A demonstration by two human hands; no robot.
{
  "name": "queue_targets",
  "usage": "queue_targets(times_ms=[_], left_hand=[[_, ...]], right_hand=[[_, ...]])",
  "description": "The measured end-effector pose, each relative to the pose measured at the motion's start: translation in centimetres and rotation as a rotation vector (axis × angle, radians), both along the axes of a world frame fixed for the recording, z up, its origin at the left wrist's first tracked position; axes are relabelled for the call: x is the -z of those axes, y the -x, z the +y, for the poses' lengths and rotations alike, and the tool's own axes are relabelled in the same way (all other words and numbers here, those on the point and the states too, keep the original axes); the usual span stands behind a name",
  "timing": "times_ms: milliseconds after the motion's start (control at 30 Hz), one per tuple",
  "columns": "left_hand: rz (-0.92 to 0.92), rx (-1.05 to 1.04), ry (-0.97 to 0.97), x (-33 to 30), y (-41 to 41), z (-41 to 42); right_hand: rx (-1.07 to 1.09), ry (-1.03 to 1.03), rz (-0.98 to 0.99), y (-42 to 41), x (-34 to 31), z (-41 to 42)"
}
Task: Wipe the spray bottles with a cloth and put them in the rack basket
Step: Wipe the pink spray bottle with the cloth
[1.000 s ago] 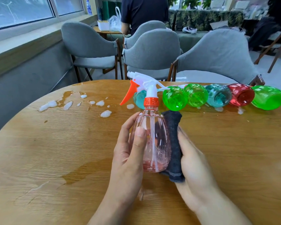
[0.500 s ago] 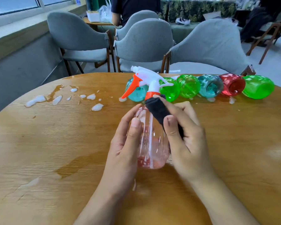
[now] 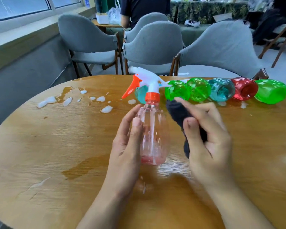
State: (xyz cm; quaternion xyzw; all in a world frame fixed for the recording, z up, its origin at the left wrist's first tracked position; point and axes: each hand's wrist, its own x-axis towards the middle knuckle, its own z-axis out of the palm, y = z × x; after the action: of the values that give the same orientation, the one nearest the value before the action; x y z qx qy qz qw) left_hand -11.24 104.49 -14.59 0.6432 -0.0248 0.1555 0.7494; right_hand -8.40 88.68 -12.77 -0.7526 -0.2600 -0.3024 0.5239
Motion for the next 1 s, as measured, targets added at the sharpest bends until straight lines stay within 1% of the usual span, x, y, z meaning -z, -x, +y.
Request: queue_targets(times_ms=[67,167,367,500,567,633,700,767,867,1000], left_hand=[[-0.029,0.020,-0.067,0.1,0.3,-0.5],[0.002,0.021,-0.069,0.1,0.3,-0.6],[0.150,0.042,0.129,0.1,0.1,0.3],[0.142,0.064,0.179,-0.5,0.2,0.8],[0.136,0.061,0.166,-0.7,0.2,0.8],[0.100,0.004,0.088,-0.7,0.1,0.7],[0.057,-0.048,-0.004,-0.5,0.1,0.4],[0.018,-0.049,-0.071,-0.1,0.2,0.0],[-0.042,-0.070,-0.153,0.2,0.5,-0.8],[-0.074,-0.116,-0.247,0.6,0.8,-1.2]], right_hand=[[0.047,0.084,0.042,-0.3,-0.1,0.2],[0.038,0.247,-0.009,-0.2,0.8,0.7],[-0.100,0.423,-0.158,0.8,1.8,0.0],[-0.160,0.504,-0.207,0.9,2.1,-0.5],[-0.232,0.460,-0.144,1.2,1.9,-0.7],[-0.283,0.300,-0.032,1.4,1.4,-0.8],[-0.197,0.114,0.049,1.3,0.7,-0.9],[-0.051,0.014,0.076,0.9,0.1,-1.0],[0.098,0.036,0.056,0.7,-0.5,-0.6],[0.174,0.068,0.052,0.7,-0.6,0.0]])
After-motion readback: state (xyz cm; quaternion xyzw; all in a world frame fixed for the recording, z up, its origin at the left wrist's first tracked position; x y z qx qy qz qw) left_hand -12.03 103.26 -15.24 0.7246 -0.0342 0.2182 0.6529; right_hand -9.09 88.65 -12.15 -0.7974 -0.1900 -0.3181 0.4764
